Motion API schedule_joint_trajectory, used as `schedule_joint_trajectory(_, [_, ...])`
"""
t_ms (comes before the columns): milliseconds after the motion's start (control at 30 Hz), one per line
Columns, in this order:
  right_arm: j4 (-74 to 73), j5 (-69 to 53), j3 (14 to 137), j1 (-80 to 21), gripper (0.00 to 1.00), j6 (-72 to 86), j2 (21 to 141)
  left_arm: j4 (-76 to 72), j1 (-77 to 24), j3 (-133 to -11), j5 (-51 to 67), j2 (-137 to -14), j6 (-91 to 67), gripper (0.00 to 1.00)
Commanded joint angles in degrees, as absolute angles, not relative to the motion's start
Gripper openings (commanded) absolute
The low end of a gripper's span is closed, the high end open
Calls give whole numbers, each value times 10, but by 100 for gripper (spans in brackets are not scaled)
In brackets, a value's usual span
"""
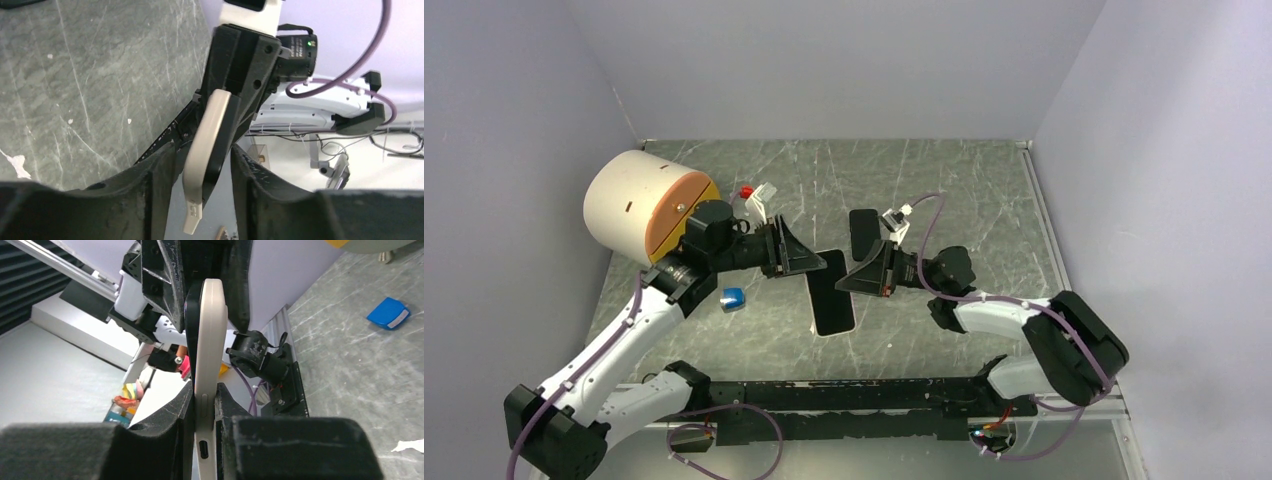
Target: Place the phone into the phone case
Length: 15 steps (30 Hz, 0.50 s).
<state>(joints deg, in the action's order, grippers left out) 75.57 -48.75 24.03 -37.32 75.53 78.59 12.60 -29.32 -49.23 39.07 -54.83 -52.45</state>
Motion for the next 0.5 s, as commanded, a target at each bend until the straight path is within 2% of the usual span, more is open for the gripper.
schedule_joint_trajectory(0, [692,-466,258,-370,0,680,737,162,-289,-524,382,-555,-514,55])
schedule_joint_trajectory(200, [710,-485,259,-370,0,678,743,105,-287,-506,388,-534,-566,62])
schedule_joint_trajectory(300, [737,-500,254,-371,0,684,752,53,-287,-497,413,-538,-611,60])
schedule_joint_trajectory(467, [727,-492,251,-370,0,674,749,23,-287,-490,434,-542,-630,50])
